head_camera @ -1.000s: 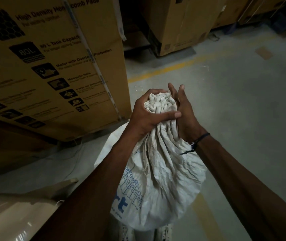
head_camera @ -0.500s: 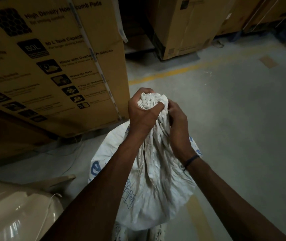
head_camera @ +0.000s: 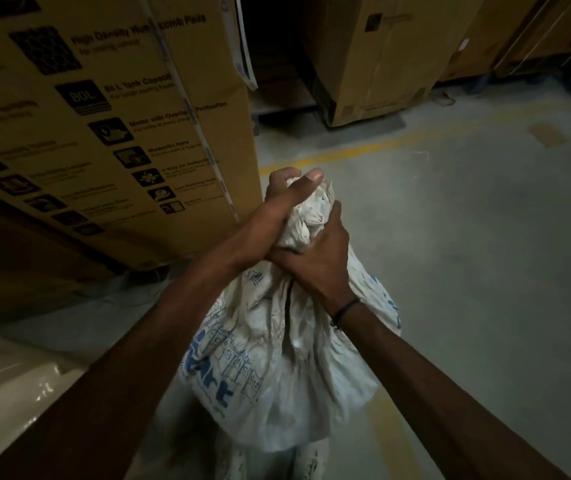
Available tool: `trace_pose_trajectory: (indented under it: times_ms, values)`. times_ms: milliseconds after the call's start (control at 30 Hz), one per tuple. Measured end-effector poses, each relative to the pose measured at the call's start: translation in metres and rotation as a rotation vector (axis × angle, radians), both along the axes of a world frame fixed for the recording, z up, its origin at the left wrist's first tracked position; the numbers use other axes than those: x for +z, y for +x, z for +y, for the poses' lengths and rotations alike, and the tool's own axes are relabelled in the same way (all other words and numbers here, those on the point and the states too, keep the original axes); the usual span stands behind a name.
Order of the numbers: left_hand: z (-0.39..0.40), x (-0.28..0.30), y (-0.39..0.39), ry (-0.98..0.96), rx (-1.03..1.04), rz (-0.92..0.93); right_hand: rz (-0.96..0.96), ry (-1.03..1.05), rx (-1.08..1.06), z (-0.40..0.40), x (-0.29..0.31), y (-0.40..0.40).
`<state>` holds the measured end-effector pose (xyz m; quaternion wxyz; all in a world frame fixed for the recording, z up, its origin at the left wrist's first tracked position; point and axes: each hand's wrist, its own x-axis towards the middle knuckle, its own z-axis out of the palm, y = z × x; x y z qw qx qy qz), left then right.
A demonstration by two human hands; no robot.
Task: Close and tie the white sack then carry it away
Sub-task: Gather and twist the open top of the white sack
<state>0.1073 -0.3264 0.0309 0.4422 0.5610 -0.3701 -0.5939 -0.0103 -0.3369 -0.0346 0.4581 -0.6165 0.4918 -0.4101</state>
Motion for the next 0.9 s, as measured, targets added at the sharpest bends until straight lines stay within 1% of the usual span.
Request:
trace_pose_trajectory:
  times_ms: [67,100,133,200,267,300,367,433,500,567,667,733,800,900]
  values:
    - [0.008,0.009,0.011,0.015,-0.107,-0.045,-0.001,0.004,-0.045,-0.005,-0.001,0.004]
    - [0.011,0.013,0.019,-0.004,-0.148,-0.106,-0.002,0.002,-0.032,-0.007,-0.004,0.003]
    - [0.013,0.016,0.026,-0.038,-0.225,-0.206,0.005,-0.001,0.001,-0.010,-0.007,0.002]
    - [0.018,0.025,0.035,-0.092,-0.417,-0.465,0.010,0.014,0.106,-0.013,-0.007,-0.001]
    - [0.019,0.026,0.043,-0.193,-0.537,-0.682,0.009,0.038,0.187,-0.020,-0.004,-0.004]
    - [0.017,0.025,0.045,-0.253,-0.558,-0.756,-0.002,0.053,0.227,-0.023,-0.003,-0.007]
    - [0.011,0.021,0.050,-0.340,-0.529,-0.852,-0.024,0.067,0.343,-0.026,-0.001,-0.013]
    - [0.005,0.014,0.055,-0.390,-0.488,-0.918,0.015,0.071,0.438,-0.026,-0.004,-0.018]
    - [0.003,0.010,0.057,-0.463,-0.462,-0.987,0.044,0.141,0.452,-0.020,-0.007,-0.018]
    - [0.004,0.008,0.055,-0.528,-0.384,-1.048,0.029,0.164,0.373,-0.009,-0.007,-0.016]
    - [0.005,0.002,0.047,-0.533,-0.220,-1.061,0.001,0.025,0.156,0.022,-0.010,-0.019]
    - [0.005,0.001,0.037,-0.529,-0.151,-1.082,0.011,-0.065,0.052,0.052,-0.014,-0.015]
    - [0.008,0.002,0.019,-0.504,-0.128,-1.120,0.075,-0.138,-0.052,0.073,-0.015,-0.007]
    - [0.018,0.012,-0.005,-0.455,-0.148,-1.176,0.140,-0.153,-0.259,0.079,-0.013,0.005]
